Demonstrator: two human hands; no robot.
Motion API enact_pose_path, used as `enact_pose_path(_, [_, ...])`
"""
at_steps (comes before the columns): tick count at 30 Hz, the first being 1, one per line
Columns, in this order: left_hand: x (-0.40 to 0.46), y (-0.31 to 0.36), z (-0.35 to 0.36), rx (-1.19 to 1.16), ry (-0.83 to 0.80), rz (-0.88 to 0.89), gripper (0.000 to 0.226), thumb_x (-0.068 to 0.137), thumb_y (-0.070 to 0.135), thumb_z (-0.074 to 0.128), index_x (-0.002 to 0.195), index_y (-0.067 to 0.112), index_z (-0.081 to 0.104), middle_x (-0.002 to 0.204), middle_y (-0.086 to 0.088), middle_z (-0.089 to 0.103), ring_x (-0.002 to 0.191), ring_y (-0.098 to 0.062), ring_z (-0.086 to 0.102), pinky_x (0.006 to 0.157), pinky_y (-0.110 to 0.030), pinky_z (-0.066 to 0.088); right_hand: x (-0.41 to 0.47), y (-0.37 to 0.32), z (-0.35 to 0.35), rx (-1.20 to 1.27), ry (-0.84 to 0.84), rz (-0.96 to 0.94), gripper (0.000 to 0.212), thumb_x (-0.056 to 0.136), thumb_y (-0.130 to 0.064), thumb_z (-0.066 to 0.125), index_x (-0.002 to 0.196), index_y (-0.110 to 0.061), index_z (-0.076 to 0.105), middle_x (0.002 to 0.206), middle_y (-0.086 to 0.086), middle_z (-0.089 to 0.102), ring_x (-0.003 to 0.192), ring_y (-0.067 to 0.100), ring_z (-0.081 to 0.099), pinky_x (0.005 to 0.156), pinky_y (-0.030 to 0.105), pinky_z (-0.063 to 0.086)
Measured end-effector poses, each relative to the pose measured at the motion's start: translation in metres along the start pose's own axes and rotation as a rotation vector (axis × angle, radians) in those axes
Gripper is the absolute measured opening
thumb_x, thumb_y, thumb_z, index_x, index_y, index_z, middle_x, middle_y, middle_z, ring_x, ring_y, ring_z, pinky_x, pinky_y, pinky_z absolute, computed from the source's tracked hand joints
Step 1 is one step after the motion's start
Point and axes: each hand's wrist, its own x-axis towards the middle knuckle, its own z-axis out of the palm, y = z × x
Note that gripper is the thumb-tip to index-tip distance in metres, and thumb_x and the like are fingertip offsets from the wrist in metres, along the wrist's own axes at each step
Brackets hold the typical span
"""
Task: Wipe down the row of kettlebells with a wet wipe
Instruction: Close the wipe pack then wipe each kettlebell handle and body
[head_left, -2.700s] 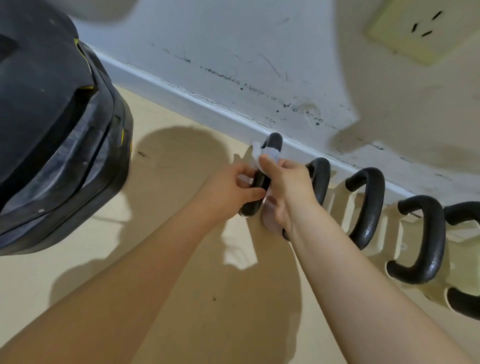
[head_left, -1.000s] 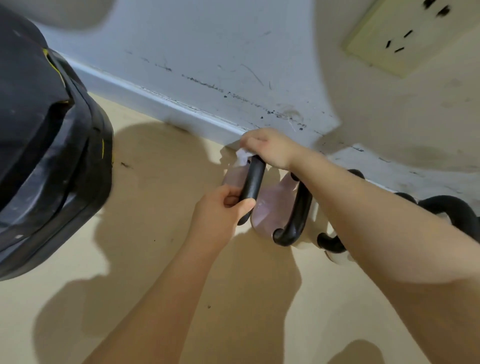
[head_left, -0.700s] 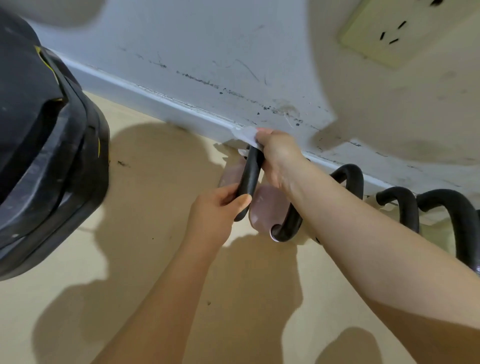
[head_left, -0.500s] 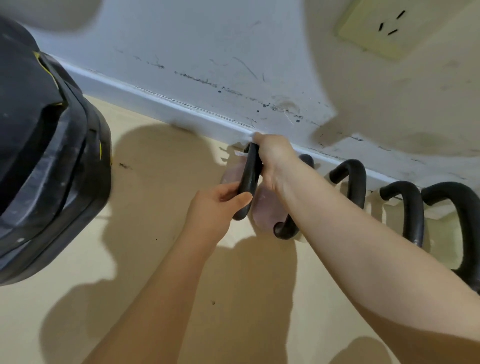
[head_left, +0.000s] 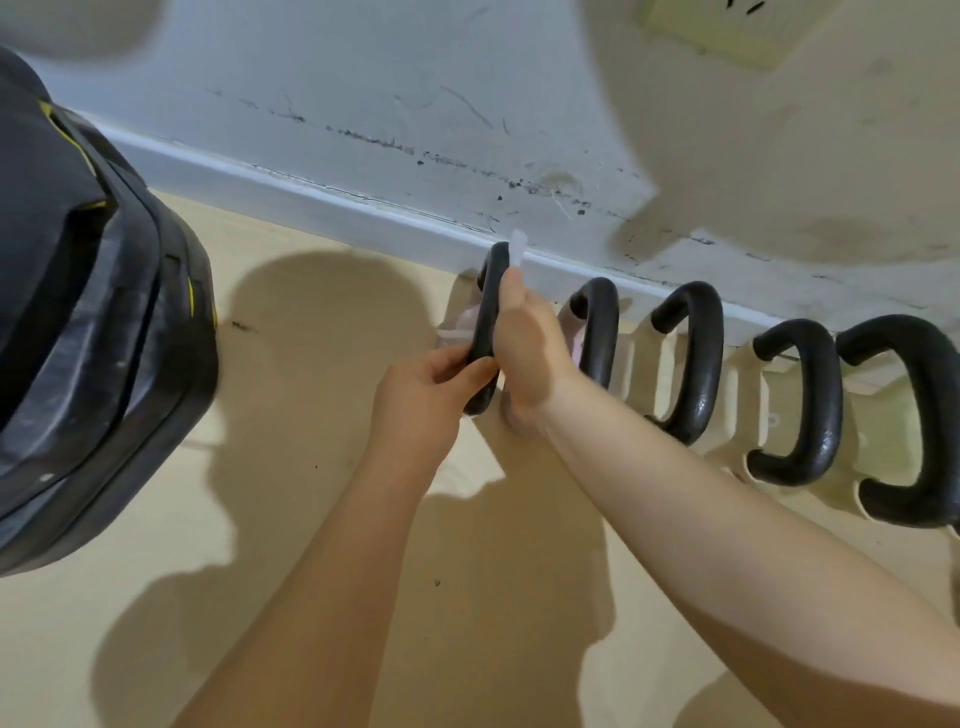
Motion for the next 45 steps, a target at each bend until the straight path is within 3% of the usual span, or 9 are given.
enact_pose_path(5, [-0.002,0.004,-0.001,0.022,0.014,-0.003,0.021,0.083,0.019,0.065,0.085,0.040,0.068,0.061,0.023,0.067,0.059,0.006,0.060,0.055,-0.003,0.043,0.005,-0.011,-0.003,0.032,0.044,-0.170,0.058,0.092,-0.052,0.024,0.128,-0.015,0.052,0.117,0.006,0.059,0.123,0.029,0.050,0.108,0.042,0.036])
enact_pose_path(10, [-0.004,0.012,0.001,-0.094,-0.025,-0.155,0.025,0.085,0.018,0.063,0.109,0.015,0.067,0.086,0.002,0.068,0.056,0.006,0.061,0.045,-0.004,0.043,-0.007,0.001,-0.015,0.224,0.152,-0.082,0.031,0.094,-0.030,0.042,0.066,-0.017,0.047,0.073,0.007,0.065,0.063,0.016,0.062,0.061,0.023,0.049])
enact_pose_path(16, [-0.015,0.021,-0.006,-0.080,-0.186,-0.129,0.018,0.092,0.012,0.052,0.080,0.023,0.060,0.063,0.013,0.063,0.044,0.014,0.055,0.040,-0.002,0.038,-0.019,0.030,0.006,0.333,0.128,-0.012,0.043,0.085,-0.038,0.059,0.117,-0.011,0.047,0.099,0.020,0.064,0.090,0.034,0.065,0.076,0.042,0.055])
enact_pose_path(21, [-0.017,0.015,-0.011,-0.007,-0.208,-0.114,0.022,0.092,0.009,0.052,0.080,0.027,0.057,0.069,0.019,0.063,0.054,0.011,0.059,0.048,-0.003,0.043,-0.028,0.026,0.012,0.225,0.017,-0.026,0.047,0.091,-0.045,0.042,0.097,-0.001,0.056,0.069,0.010,0.061,0.072,0.030,0.063,0.063,0.033,0.052])
enact_pose_path(24, [-0.012,0.011,-0.009,0.028,-0.138,-0.129,0.020,0.088,0.012,0.057,0.079,0.030,0.056,0.074,0.012,0.063,0.069,0.000,0.058,0.061,-0.014,0.047,-0.037,0.039,0.011,0.234,-0.047,-0.019,0.015,0.090,-0.020,0.044,0.101,-0.012,0.047,0.074,-0.002,0.054,0.071,0.010,0.060,0.066,0.025,0.050])
enact_pose_path(29, [-0.011,0.010,-0.009,0.043,-0.162,-0.100,0.032,0.091,0.010,0.054,0.107,0.038,0.053,0.082,0.018,0.059,0.064,0.011,0.056,0.050,0.000,0.042,-0.034,0.038,0.001,0.271,-0.137,-0.032,0.044,0.082,-0.032,0.046,0.117,-0.005,0.049,0.102,0.018,0.052,0.072,0.019,0.055,0.046,0.018,0.042])
enact_pose_path(36, [-0.009,0.013,-0.012,0.118,-0.186,-0.117,0.023,0.092,0.017,0.054,0.113,0.027,0.056,0.095,0.012,0.061,0.080,0.003,0.055,0.060,-0.003,0.044,-0.051,0.051,0.005,0.220,-0.151,-0.195,0.033,0.095,-0.028,0.035,0.119,-0.008,0.044,0.111,0.016,0.055,0.090,0.010,0.057,0.069,0.014,0.047])
enact_pose_path(41, [-0.010,0.009,-0.010,0.175,-0.157,-0.119,0.038,0.092,0.016,0.052,0.129,0.022,0.051,0.115,0.004,0.061,0.102,-0.008,0.055,0.082,-0.018,0.041,-0.047,0.036,-0.009,0.284,-0.049,-0.147,0.031,0.098,-0.015,0.029,0.072,-0.011,0.043,0.060,-0.003,0.051,0.064,0.015,0.044,0.049,0.013,0.040])
enact_pose_path(45, [-0.008,0.004,-0.011,0.205,-0.144,-0.125,0.033,0.091,0.024,0.053,0.124,0.025,0.057,0.114,0.003,0.066,0.109,-0.013,0.058,0.097,-0.030,0.044,-0.065,0.072,0.011,0.129,-0.038,-0.316,0.036,0.098,-0.018,0.032,0.116,-0.047,0.044,0.115,-0.011,0.058,0.104,0.004,0.056,0.093,0.027,0.046])
